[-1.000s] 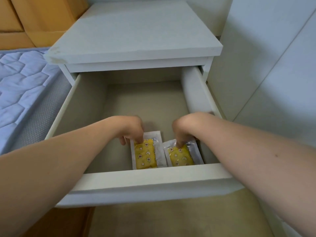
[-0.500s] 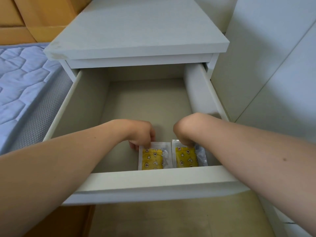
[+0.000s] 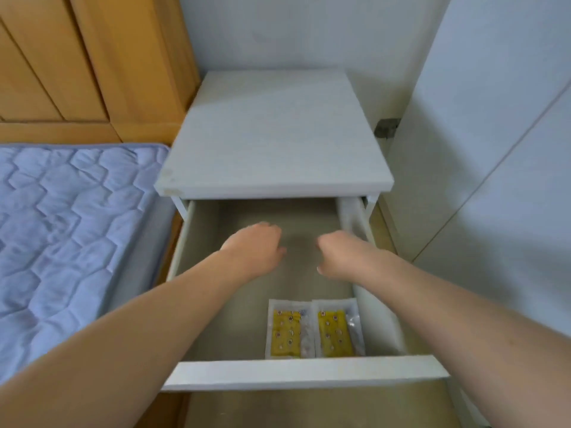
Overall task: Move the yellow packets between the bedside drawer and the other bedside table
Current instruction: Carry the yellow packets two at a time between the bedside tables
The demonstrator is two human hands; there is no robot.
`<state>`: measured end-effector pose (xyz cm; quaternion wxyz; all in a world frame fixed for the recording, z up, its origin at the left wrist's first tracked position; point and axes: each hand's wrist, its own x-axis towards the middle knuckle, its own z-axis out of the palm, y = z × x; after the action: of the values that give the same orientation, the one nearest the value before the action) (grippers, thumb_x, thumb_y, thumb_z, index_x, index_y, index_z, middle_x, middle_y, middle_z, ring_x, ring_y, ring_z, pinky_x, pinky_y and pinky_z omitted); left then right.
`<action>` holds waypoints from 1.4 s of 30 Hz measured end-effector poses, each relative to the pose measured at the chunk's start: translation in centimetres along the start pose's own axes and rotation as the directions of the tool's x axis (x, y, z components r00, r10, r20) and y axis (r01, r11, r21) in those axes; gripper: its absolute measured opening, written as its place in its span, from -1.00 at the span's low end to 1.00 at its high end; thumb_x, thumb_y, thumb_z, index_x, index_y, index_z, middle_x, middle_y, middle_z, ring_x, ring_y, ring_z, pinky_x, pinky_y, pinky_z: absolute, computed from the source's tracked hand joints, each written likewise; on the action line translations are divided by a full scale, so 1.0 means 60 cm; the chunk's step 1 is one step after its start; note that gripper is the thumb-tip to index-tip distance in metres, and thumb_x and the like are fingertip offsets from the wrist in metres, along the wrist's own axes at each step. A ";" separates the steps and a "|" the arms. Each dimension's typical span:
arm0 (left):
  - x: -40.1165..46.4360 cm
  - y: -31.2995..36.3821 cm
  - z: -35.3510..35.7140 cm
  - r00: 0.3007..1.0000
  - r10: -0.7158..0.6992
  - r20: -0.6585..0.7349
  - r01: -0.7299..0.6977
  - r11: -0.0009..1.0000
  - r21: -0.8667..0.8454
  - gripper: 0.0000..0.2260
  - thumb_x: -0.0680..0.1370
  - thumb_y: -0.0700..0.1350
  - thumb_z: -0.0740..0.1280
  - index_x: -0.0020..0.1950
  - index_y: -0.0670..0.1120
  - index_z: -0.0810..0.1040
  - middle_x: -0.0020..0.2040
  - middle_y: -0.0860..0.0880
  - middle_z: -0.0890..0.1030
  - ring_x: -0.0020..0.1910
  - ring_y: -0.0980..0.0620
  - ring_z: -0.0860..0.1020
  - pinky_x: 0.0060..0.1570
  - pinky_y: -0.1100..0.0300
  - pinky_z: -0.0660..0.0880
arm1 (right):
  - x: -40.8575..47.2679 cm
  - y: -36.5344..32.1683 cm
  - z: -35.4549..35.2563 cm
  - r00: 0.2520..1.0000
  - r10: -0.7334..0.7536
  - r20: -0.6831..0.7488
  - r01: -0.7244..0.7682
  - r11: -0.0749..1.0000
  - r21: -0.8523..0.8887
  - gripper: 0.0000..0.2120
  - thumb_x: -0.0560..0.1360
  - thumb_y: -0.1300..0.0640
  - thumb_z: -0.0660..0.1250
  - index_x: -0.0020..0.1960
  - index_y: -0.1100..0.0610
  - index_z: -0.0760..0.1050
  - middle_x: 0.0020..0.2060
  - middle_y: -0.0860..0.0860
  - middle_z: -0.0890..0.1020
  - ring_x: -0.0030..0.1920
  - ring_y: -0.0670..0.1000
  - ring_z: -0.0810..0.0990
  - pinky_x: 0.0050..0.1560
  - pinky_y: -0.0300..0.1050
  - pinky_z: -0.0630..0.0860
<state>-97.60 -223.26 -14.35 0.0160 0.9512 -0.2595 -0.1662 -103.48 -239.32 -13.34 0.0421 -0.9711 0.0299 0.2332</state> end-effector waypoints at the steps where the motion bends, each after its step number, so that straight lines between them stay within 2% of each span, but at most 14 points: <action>1: -0.015 0.001 -0.045 0.999 0.013 -0.041 -0.013 1.000 -0.006 -0.68 0.63 0.04 0.18 0.26 -0.14 0.45 0.23 -0.13 0.48 0.24 -0.17 0.48 0.21 -0.04 0.44 | -0.021 -0.004 -0.038 0.999 0.001 -0.032 0.001 0.998 0.057 -0.74 0.52 0.21 0.26 0.20 0.18 0.49 0.07 0.11 0.59 0.01 0.12 0.61 -0.06 -0.02 0.59; 4: -0.064 0.009 -0.199 0.988 0.031 -0.154 -0.035 0.999 -0.027 -0.66 0.66 0.01 0.15 0.38 -0.12 0.37 0.34 -0.09 0.42 0.31 -0.11 0.42 0.26 -0.01 0.42 | -0.095 -0.018 -0.178 0.989 0.016 -0.144 0.010 0.983 0.184 -0.64 0.55 0.15 0.25 0.33 0.15 0.39 0.19 0.10 0.53 0.16 0.11 0.54 0.14 0.01 0.52; 7: -0.121 0.013 -0.369 0.965 0.060 -0.254 -0.063 0.998 -0.006 -0.62 0.67 0.01 0.14 0.45 -0.11 0.31 0.43 -0.07 0.37 0.38 -0.07 0.37 0.34 0.05 0.37 | -0.175 -0.038 -0.346 0.971 0.031 -0.237 0.034 0.963 0.268 -0.62 0.55 0.14 0.25 0.35 0.17 0.36 0.24 0.11 0.50 0.21 0.12 0.51 0.17 -0.02 0.48; 10: -0.197 0.016 -0.552 0.932 0.052 -0.358 -0.059 0.998 -0.009 -0.62 0.67 0.00 0.15 0.45 -0.11 0.31 0.45 -0.04 0.35 0.42 -0.03 0.32 0.33 0.12 0.31 | -0.263 -0.068 -0.526 0.952 0.033 -0.305 0.066 0.949 0.307 -0.61 0.55 0.16 0.25 0.36 0.20 0.35 0.28 0.13 0.47 0.24 0.15 0.49 0.19 0.01 0.47; 14: -0.322 0.014 -0.763 0.888 -0.028 -0.458 0.009 0.999 -0.042 -0.58 0.66 0.02 0.14 0.48 -0.12 0.27 0.48 -0.04 0.31 0.45 -0.06 0.28 0.36 0.07 0.32 | -0.388 -0.120 -0.724 0.919 -0.029 -0.392 0.142 0.954 0.263 -0.64 0.54 0.22 0.23 0.32 0.23 0.37 0.27 0.13 0.49 0.24 0.14 0.46 0.19 0.01 0.46; 19: -0.476 0.020 -0.874 0.850 -0.171 -0.498 0.147 0.985 -0.089 -0.53 0.66 0.03 0.15 0.53 -0.13 0.22 0.53 -0.06 0.25 0.50 -0.08 0.22 0.41 0.05 0.26 | -0.503 -0.188 -0.835 0.873 -0.195 -0.447 0.298 0.939 0.172 -0.58 0.56 0.18 0.24 0.40 0.19 0.32 0.35 0.09 0.43 0.35 0.11 0.37 0.29 -0.08 0.34; 22: -0.564 0.007 -0.892 0.804 -0.266 -0.532 0.249 0.963 -0.106 -0.52 0.66 0.02 0.16 0.53 -0.15 0.22 0.52 -0.09 0.27 0.49 -0.09 0.23 0.42 0.03 0.28 | -0.533 -0.240 -0.870 0.815 -0.308 -0.491 0.406 0.908 0.104 -0.64 0.52 0.18 0.27 0.29 0.23 0.39 0.23 0.15 0.49 0.23 0.15 0.46 0.17 -0.01 0.44; 25: -0.668 -0.020 -0.891 0.736 -0.403 -0.544 0.377 0.911 -0.165 -0.53 0.66 0.01 0.18 0.52 -0.16 0.24 0.52 -0.10 0.28 0.49 -0.10 0.24 0.42 0.02 0.27 | -0.569 -0.314 -0.881 0.764 -0.435 -0.477 0.520 0.853 0.054 -0.60 0.50 0.18 0.28 0.31 0.25 0.37 0.22 0.19 0.48 0.21 0.20 0.46 0.15 0.05 0.44; 29: -0.852 -0.062 -0.870 0.596 -0.587 -0.549 0.562 0.792 -0.237 -0.53 0.65 0.00 0.20 0.50 -0.16 0.27 0.50 -0.09 0.31 0.47 -0.11 0.27 0.40 0.02 0.29 | -0.640 -0.446 -0.861 0.677 -0.630 -0.380 0.678 0.735 -0.012 -0.57 0.55 0.16 0.26 0.37 0.26 0.32 0.32 0.19 0.42 0.30 0.18 0.39 0.24 0.03 0.39; 32: -1.022 -0.078 -0.844 0.462 -0.713 -0.528 0.707 0.655 -0.267 -0.52 0.65 0.02 0.19 0.52 -0.15 0.26 0.51 -0.09 0.30 0.48 -0.10 0.26 0.43 0.04 0.24 | -0.720 -0.565 -0.832 0.574 -0.757 -0.314 0.790 0.613 -0.033 -0.44 0.59 0.10 0.22 0.52 0.22 0.14 0.46 0.14 0.29 0.43 0.15 0.27 0.36 -0.01 0.29; 34: -1.144 -0.077 -0.821 0.356 -0.778 -0.519 0.781 0.552 -0.293 -0.52 0.65 0.02 0.19 0.53 -0.15 0.24 0.53 -0.10 0.29 0.49 -0.10 0.24 0.45 0.05 0.21 | -0.792 -0.648 -0.807 0.478 -0.833 -0.278 0.861 0.507 -0.039 -0.41 0.59 0.10 0.21 0.55 0.18 0.09 0.49 0.12 0.25 0.46 0.13 0.23 0.39 -0.05 0.24; 38: -1.402 -0.038 -0.753 0.110 -0.867 -0.486 0.878 0.314 -0.362 -0.52 0.66 0.00 0.18 0.53 -0.16 0.24 0.53 -0.11 0.29 0.50 -0.10 0.24 0.47 0.08 0.18 | -0.980 -0.802 -0.724 0.252 -0.940 -0.229 0.958 0.276 -0.076 -0.42 0.54 0.15 0.26 0.51 0.21 0.19 0.45 0.15 0.33 0.44 0.13 0.29 0.40 -0.05 0.27; 42: -1.667 0.045 -0.667 -0.130 -0.894 -0.428 0.907 0.067 -0.416 -0.52 0.65 0.00 0.20 0.52 -0.17 0.27 0.51 -0.13 0.32 0.49 -0.11 0.27 0.46 0.05 0.20 | -1.210 -0.918 -0.606 0.042 -0.989 -0.140 0.996 0.052 -0.071 -0.47 0.51 0.18 0.28 0.45 0.21 0.28 0.40 0.15 0.40 0.40 0.13 0.36 0.36 -0.06 0.30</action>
<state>-166.98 -177.94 54.56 -0.0309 0.8567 0.4820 0.1810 -147.40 -185.21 55.75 0.2106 -0.7378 -0.6380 0.0651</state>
